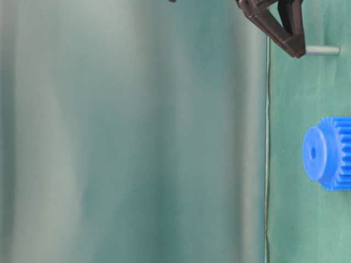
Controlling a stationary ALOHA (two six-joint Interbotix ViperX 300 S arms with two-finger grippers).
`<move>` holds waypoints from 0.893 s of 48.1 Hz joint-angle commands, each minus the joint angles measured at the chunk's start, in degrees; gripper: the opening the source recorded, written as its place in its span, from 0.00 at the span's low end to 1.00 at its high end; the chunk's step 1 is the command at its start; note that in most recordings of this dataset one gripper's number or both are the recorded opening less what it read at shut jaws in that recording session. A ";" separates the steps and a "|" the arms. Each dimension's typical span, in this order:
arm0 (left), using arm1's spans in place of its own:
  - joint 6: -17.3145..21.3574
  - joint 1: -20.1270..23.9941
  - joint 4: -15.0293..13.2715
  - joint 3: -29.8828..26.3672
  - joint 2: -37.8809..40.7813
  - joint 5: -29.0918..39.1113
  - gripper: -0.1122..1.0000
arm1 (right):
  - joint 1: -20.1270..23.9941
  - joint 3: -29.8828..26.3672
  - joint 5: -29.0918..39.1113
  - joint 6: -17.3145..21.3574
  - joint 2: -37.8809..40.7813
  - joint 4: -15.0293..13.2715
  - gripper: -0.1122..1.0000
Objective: Insert the shaft placed at a random location into the center hole of the medium gear at another random location.
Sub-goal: 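Lower the right gripper around the shaft and close on it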
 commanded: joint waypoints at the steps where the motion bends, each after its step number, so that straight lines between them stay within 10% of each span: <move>1: -0.09 -0.09 0.00 -1.32 0.44 -0.26 0.10 | -0.09 -1.14 0.18 -0.53 -1.05 0.00 0.23; 23: -0.09 -0.09 0.09 -1.32 0.26 -0.26 0.10 | 1.76 -5.98 17.75 -0.88 -14.50 -0.09 0.23; 43: -0.09 -0.09 0.09 -1.41 0.18 -0.26 0.10 | 1.76 -6.68 19.95 -0.79 -15.73 0.00 0.23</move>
